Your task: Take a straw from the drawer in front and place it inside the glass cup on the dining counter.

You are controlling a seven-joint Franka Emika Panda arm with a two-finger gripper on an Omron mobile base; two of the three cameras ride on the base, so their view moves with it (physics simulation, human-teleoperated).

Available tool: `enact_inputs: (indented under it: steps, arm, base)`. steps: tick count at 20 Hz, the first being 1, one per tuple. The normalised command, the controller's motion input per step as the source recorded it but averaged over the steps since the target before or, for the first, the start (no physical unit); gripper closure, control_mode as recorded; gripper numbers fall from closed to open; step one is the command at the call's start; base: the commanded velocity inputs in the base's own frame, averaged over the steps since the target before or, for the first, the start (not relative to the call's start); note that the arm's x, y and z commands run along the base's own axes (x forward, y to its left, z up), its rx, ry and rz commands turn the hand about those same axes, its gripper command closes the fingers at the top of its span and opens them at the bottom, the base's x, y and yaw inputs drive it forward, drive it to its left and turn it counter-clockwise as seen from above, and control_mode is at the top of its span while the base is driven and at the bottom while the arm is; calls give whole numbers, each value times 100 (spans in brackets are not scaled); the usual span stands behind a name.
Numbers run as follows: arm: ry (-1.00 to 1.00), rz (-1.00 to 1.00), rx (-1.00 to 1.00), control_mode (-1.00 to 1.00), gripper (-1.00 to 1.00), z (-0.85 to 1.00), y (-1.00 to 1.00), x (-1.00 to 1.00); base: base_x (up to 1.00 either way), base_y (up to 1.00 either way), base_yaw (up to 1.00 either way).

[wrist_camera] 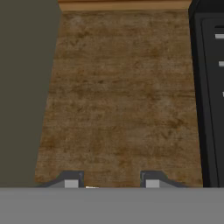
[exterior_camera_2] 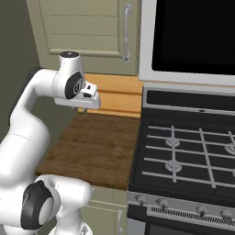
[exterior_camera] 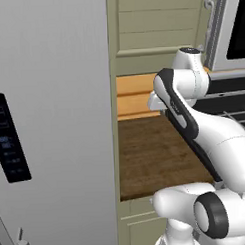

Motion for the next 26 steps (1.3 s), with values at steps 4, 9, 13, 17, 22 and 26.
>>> enact_inputs:
  steps: [4, 9, 13, 17, 22, 26]
  arm:
    - [0, 0, 0, 100, -100, 0, 0, 0]
    - [0, 0, 0, 100, -100, 0, 0, 0]
    - [0, 0, 0, 100, -100, 0, 0, 0]
    - [0, 0, 0, 100, -100, 0, 0, 0]
    - [0, 0, 0, 100, -100, 0, 0, 0]
    - [0, 0, 0, 100, -100, 0, 0, 0]
  base:
    - [-1, 0, 0]
    - [-12, -46, 19]
    - [-37, -80, 35]
    - [-49, -74, 34]
    - [-36, -90, 30]
    - [-31, -79, 31]
